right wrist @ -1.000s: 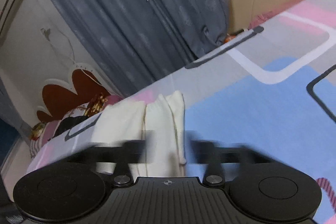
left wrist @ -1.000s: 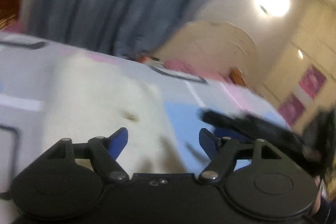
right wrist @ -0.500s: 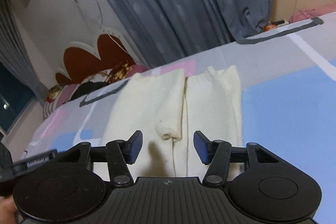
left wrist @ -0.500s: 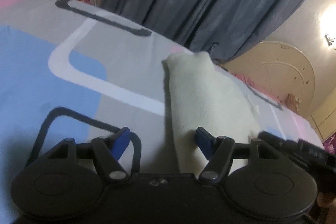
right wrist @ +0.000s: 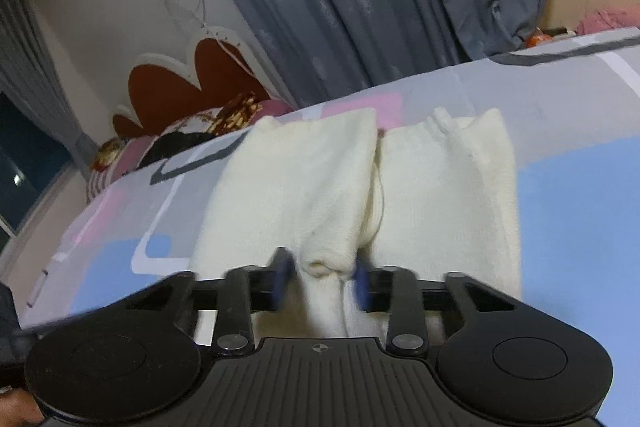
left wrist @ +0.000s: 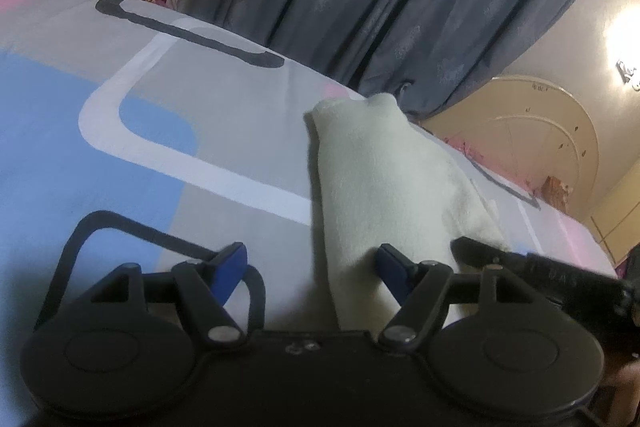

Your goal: Fold small clothes

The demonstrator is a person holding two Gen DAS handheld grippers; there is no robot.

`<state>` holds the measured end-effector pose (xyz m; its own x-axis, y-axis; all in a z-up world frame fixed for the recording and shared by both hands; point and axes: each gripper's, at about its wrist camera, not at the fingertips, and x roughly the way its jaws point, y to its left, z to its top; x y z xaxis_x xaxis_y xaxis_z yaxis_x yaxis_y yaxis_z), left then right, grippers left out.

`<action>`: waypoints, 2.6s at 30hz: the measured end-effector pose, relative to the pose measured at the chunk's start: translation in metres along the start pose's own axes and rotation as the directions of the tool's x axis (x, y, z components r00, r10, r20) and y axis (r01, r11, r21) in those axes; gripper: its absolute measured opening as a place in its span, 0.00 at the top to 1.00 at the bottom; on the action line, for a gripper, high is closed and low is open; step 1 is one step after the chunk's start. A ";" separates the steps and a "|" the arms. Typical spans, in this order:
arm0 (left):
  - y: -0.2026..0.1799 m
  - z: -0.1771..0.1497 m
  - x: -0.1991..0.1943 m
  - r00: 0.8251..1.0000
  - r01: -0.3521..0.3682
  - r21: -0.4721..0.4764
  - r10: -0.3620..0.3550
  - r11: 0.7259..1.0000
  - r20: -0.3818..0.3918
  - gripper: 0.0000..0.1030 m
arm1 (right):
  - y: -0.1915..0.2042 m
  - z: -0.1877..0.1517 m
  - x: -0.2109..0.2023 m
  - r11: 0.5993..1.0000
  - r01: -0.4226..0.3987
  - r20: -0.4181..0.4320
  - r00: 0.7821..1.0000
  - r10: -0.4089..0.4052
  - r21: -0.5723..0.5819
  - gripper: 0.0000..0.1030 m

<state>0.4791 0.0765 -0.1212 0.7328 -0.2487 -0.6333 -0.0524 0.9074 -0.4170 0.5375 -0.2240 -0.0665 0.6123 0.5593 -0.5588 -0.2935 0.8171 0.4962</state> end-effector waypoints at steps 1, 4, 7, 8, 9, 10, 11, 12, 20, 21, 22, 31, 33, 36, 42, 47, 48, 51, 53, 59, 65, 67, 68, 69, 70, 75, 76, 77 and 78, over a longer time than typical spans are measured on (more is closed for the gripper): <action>-0.001 0.001 0.000 1.000 0.002 0.002 -0.002 1.000 -0.002 0.34 | 0.006 -0.001 -0.003 0.999 0.011 0.014 1.000 -0.011 -0.042 0.85; -0.011 0.005 -0.004 0.999 0.053 0.021 -0.053 0.998 0.000 0.34 | 0.022 -0.004 -0.024 0.989 0.043 0.084 0.996 -0.031 -0.145 0.86; -0.029 0.007 -0.006 0.992 0.128 0.058 -0.128 0.990 -0.011 0.31 | 0.019 -0.006 -0.053 0.989 0.045 0.129 0.991 -0.027 -0.143 0.86; -0.036 0.007 -0.004 0.989 0.147 0.075 -0.146 0.986 -0.030 0.31 | 0.015 -0.009 -0.061 0.989 0.057 0.140 0.989 -0.038 -0.138 0.86; -0.043 0.005 0.001 0.989 0.139 0.106 -0.134 0.984 -0.055 0.31 | 0.009 -0.011 -0.065 0.990 0.071 0.144 0.988 -0.052 -0.125 0.86; -0.050 0.003 0.008 0.992 0.103 0.151 -0.090 0.983 -0.086 0.32 | 0.000 -0.014 -0.066 0.991 0.092 0.137 0.988 -0.077 -0.102 0.86; -0.055 -0.001 0.015 0.992 0.077 0.185 -0.056 0.980 -0.117 0.32 | -0.009 -0.016 -0.064 0.992 0.103 0.120 0.988 -0.094 -0.070 0.86; -0.057 -0.004 0.021 0.989 0.069 0.202 -0.040 0.977 -0.142 0.30 | -0.023 -0.018 -0.057 0.995 0.101 0.075 0.992 -0.100 -0.017 0.86; -0.051 -0.004 0.021 0.990 0.081 0.177 -0.058 0.981 -0.131 0.30 | -0.032 -0.013 -0.054 0.995 0.091 0.047 0.995 -0.093 0.038 0.72; -0.050 -0.004 0.022 0.990 0.079 0.178 -0.056 0.981 -0.130 0.29 | -0.032 -0.014 -0.055 0.995 0.092 0.055 0.994 -0.093 0.031 0.72; -0.050 -0.003 0.021 0.990 0.079 0.173 -0.057 0.982 -0.131 0.28 | -0.034 -0.013 -0.056 0.996 0.086 0.052 0.995 -0.087 0.029 0.72; -0.051 0.013 0.011 0.992 0.126 0.161 -0.127 0.979 -0.004 0.34 | -0.041 -0.009 -0.067 0.992 0.125 0.038 0.991 -0.125 -0.003 0.82; -0.047 0.026 0.012 0.993 0.111 0.131 -0.116 0.985 0.035 0.35 | -0.040 -0.004 -0.081 0.987 0.161 0.115 0.980 -0.160 -0.003 0.65; -0.048 0.044 0.035 0.998 0.058 0.123 -0.061 0.991 0.016 0.40 | -0.037 0.013 -0.088 0.988 0.154 0.197 0.968 -0.155 0.019 0.65; -0.051 0.046 0.085 0.998 0.005 0.129 0.004 0.992 -0.068 0.30 | -0.023 0.026 -0.005 0.945 0.279 0.007 0.959 -0.282 -0.172 0.72; -0.053 0.043 0.040 0.998 0.048 0.185 -0.040 0.982 -0.047 0.38 | -0.024 0.024 -0.049 0.957 0.276 0.123 0.957 -0.264 -0.092 0.70; -0.050 0.036 0.030 0.997 0.066 0.197 -0.058 0.978 -0.044 0.38 | -0.026 0.017 -0.067 0.969 0.238 0.145 0.963 -0.226 -0.068 0.59; -0.039 0.006 0.003 0.996 0.075 0.204 -0.064 0.976 -0.059 0.38 | -0.027 -0.006 -0.100 0.982 0.181 0.148 0.974 -0.172 -0.049 0.52; -0.034 -0.015 -0.012 0.995 0.076 0.175 -0.065 0.982 -0.070 0.38 | -0.021 -0.020 -0.108 0.985 0.164 0.114 0.981 -0.157 -0.050 0.53; -0.033 -0.050 -0.028 0.997 0.045 0.187 -0.033 0.981 -0.070 0.36 | -0.009 -0.059 -0.114 0.993 0.115 0.023 0.993 -0.115 -0.019 0.65; -0.038 -0.050 -0.028 0.997 0.005 0.235 0.014 0.972 -0.081 0.36 | -0.001 -0.069 -0.099 0.994 0.107 -0.034 0.994 -0.107 0.007 0.66; -0.041 -0.053 -0.028 0.997 -0.002 0.261 0.023 0.965 -0.078 0.34 | 0.000 -0.065 -0.096 0.995 0.102 -0.047 0.994 -0.102 0.013 0.66; -0.041 -0.055 -0.029 0.997 -0.004 0.270 0.026 0.963 -0.077 0.34 | 0.000 -0.065 -0.095 0.995 0.104 -0.052 0.993 -0.103 0.008 0.66; -0.041 -0.055 -0.029 0.997 -0.006 0.272 0.028 0.962 -0.077 0.34 | -0.001 -0.067 -0.097 0.995 0.103 -0.056 0.993 -0.103 -0.004 0.70; -0.041 -0.055 -0.029 0.997 -0.005 0.271 0.027 0.963 -0.079 0.34 | 0.000 -0.066 -0.097 0.995 0.100 -0.064 0.993 -0.101 -0.023 0.80; -0.045 -0.054 -0.031 0.994 0.008 0.272 0.021 0.962 -0.105 0.34 | -0.002 -0.065 -0.103 0.993 0.106 -0.076 0.991 -0.111 -0.058 0.95; -0.046 -0.056 -0.031 0.994 0.008 0.279 0.023 0.960 -0.108 0.34 | -0.003 -0.065 -0.105 0.992 0.111 -0.072 0.991 -0.114 -0.053 0.95; -0.047 -0.057 -0.030 0.994 0.007 0.284 0.025 0.959 -0.108 0.34 | -0.006 -0.065 -0.108 0.992 0.119 -0.068 0.990 -0.122 -0.048 0.95; -0.048 -0.058 -0.031 0.994 0.009 0.285 0.023 0.958 -0.111 0.34 | -0.009 -0.066 -0.110 0.991 0.124 -0.067 0.990 -0.127 -0.046 0.96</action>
<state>0.4198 0.0212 -0.1199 0.6517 -0.2636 -0.7112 0.1504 0.9640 -0.2195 0.4244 -0.2837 -0.0527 0.5939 0.4594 -0.6605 -0.2490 0.8856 0.3920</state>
